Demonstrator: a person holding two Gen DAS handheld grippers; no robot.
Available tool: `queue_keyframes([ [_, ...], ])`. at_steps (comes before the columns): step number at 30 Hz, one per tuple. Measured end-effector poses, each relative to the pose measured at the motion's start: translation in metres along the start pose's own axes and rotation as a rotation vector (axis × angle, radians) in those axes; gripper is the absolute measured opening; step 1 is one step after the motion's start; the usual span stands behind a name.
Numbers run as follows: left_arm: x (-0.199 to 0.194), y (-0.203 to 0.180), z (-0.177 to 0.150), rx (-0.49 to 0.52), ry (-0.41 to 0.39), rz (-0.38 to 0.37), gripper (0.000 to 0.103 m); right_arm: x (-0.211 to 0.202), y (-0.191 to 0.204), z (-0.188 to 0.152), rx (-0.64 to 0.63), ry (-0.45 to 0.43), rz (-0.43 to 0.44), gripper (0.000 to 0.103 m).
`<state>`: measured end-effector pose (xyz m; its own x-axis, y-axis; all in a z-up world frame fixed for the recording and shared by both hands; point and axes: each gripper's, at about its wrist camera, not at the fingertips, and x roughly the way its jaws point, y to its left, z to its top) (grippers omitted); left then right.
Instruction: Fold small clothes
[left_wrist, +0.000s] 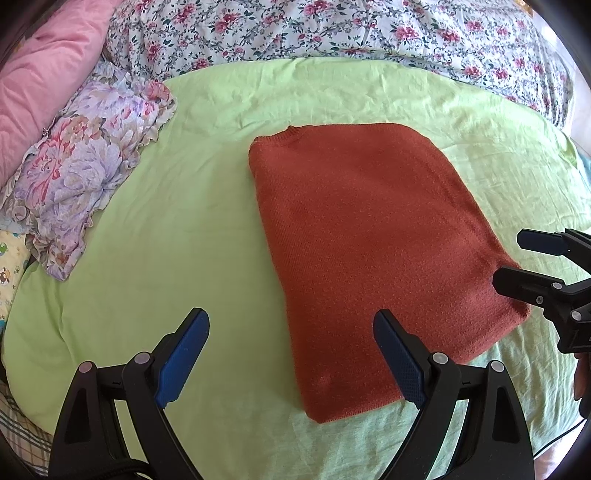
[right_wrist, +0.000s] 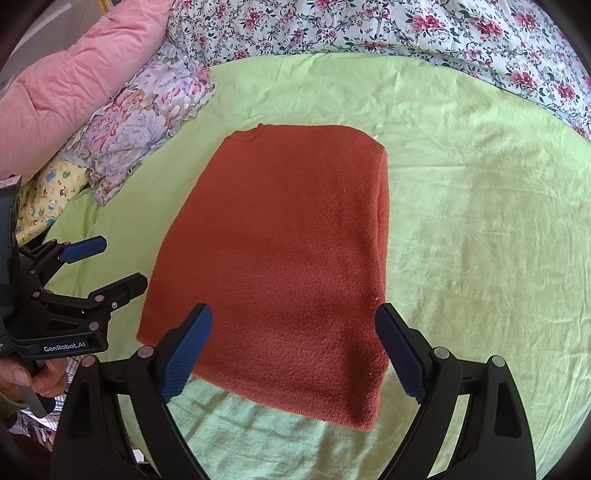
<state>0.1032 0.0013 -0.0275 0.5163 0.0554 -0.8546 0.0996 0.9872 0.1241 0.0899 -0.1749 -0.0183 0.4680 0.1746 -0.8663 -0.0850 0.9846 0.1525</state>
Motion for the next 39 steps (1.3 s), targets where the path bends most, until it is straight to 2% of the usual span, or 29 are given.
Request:
queue_keyframes([
  [39, 0.0036, -0.0012, 0.0078, -0.003, 0.002, -0.014, 0.092, -0.0009, -0.0002, 0.0073, 0.004, -0.005, 0.0, 0.09],
])
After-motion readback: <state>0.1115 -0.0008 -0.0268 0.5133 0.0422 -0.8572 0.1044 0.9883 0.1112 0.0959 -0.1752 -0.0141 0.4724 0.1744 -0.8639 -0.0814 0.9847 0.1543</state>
